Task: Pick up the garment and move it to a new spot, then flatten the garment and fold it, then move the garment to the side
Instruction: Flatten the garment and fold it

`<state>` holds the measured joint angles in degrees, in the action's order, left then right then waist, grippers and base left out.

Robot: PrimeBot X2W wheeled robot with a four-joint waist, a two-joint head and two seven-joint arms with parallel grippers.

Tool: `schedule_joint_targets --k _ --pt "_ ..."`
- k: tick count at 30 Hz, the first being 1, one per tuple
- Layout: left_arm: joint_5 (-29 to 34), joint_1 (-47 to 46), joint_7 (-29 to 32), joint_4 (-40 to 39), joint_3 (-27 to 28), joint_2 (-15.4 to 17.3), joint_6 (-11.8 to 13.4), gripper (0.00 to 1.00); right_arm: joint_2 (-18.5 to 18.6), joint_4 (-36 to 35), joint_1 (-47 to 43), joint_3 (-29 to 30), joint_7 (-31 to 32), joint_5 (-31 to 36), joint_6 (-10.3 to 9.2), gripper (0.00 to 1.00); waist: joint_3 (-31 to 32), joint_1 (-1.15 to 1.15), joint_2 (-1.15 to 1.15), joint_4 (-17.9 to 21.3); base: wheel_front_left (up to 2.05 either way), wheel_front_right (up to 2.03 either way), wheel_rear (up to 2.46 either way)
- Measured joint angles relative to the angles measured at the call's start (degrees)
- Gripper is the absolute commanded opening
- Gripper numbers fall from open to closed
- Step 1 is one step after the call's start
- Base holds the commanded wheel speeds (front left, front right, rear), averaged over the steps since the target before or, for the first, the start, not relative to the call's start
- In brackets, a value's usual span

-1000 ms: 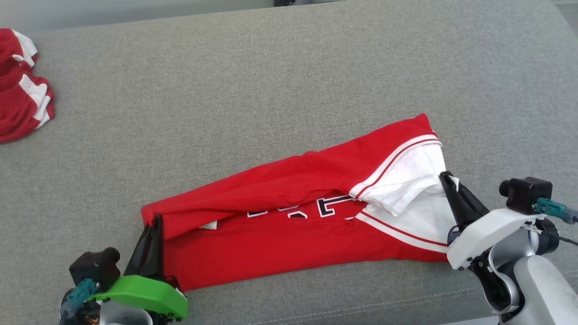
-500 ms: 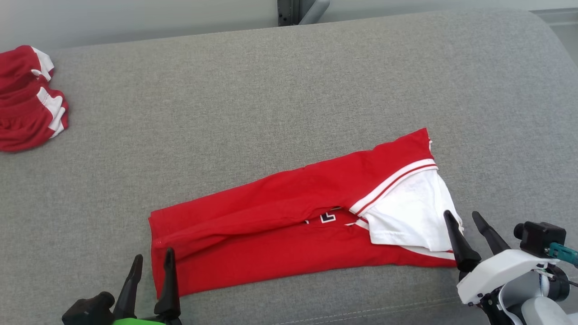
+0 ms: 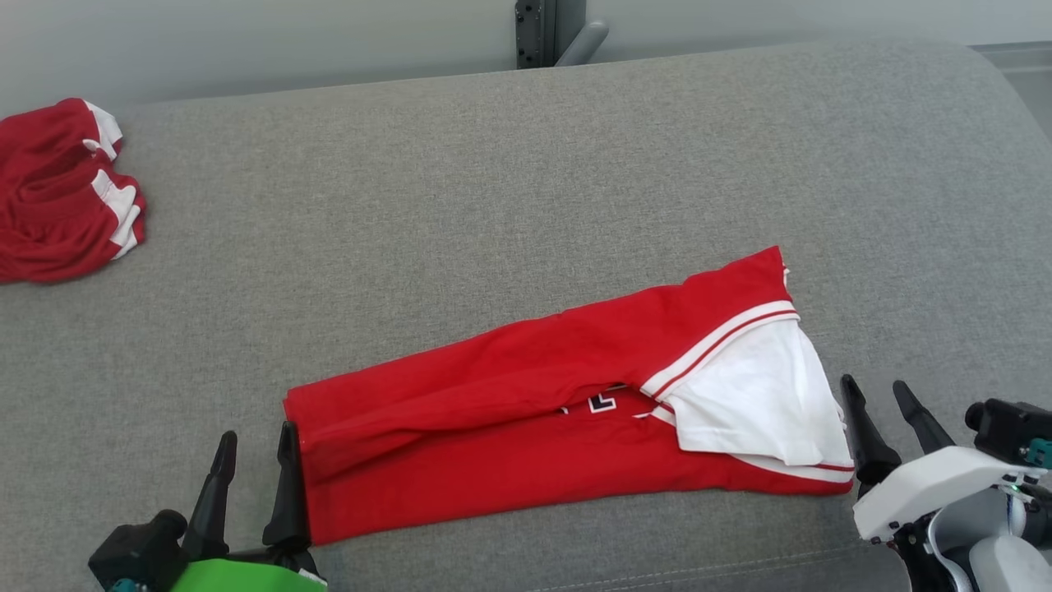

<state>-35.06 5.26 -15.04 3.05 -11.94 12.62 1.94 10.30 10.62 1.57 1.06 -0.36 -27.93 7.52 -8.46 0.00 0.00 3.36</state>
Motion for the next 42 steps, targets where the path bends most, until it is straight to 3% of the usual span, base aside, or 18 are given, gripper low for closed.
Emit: schedule_joint_targets --k 18,25,26,29,38,42 --pt "6.05 -4.33 -0.09 3.26 4.23 -6.54 -1.65 1.0 1.54 21.79 14.58 -4.0 10.45 -0.02 0.0 1.0 -0.6 0.0 0.0 -5.12 0.0 0.0 0.0" --pt "6.97 -4.22 -0.09 3.05 5.04 -7.82 -1.93 1.0 2.8 23.1 16.18 -8.45 13.4 -4.57 -0.33 1.0 -0.89 0.0 0.0 -7.1 0.0 0.0 0.0" --pt "6.99 -4.19 -0.09 3.05 5.14 -7.94 -1.93 1.0 2.91 22.96 16.29 -9.43 13.44 -5.01 -0.33 0.5 -0.91 0.0 0.0 -7.18 0.0 0.0 0.0" --pt "7.24 -4.11 -0.09 2.89 5.42 -8.26 -1.93 1.0 3.38 22.81 16.47 -11.69 13.02 -5.23 -0.29 0.0 -0.9 0.0 0.0 -7.07 0.0 0.0 0.0" --pt "7.8 -3.76 -0.09 2.37 5.64 -8.72 -1.66 1.0 4.01 24.63 18.98 -9.8 4.91 -3.99 0.02 0.0 -0.84 0.0 0.0 -5.49 0.0 0.0 0.0" --pt "7.99 -3.74 -0.09 1.96 5.56 -8.99 -1.46 1.0 4.79 24.64 20.3 -5.22 -2.02 -3.56 0.02 0.0 -0.88 0.0 0.0 -4.42 0.0 0.0 0.0"
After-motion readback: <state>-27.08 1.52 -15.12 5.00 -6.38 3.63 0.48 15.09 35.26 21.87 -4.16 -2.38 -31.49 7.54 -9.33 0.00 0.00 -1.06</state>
